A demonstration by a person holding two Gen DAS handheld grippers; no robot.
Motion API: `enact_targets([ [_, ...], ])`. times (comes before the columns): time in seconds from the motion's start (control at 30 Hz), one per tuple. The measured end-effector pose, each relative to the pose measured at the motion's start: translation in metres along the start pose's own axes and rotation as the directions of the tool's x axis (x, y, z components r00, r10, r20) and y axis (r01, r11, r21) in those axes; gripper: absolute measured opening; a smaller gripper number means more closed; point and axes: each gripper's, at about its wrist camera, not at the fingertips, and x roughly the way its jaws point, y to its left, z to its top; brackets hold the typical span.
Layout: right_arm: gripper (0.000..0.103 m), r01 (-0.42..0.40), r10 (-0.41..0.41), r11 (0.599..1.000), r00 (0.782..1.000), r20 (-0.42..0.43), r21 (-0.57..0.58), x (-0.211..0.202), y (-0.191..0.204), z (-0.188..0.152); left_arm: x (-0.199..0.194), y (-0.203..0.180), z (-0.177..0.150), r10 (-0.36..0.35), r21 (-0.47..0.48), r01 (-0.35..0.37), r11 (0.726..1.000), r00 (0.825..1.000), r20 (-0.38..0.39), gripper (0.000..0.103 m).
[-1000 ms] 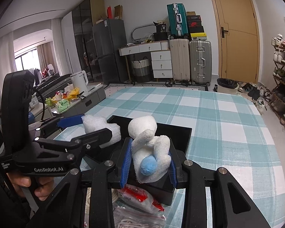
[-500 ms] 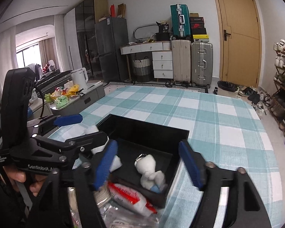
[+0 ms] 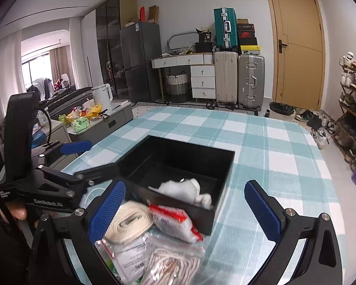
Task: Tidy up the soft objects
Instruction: 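Open both grippers to drop the foam block and plush toy into the box, then move both grippers back toward the bagged rope coils beside the box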
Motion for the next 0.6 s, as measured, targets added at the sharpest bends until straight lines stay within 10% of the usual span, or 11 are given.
enact_targets([
  [0.6, 0.102, 0.044, -0.036, 0.996, 0.995, -0.097, 0.080, -0.016, -0.002, -0.049, -0.017, -0.008, -0.037, -0.017, -0.005, 0.017, 1.000, 0.999, -0.039, 0.103],
])
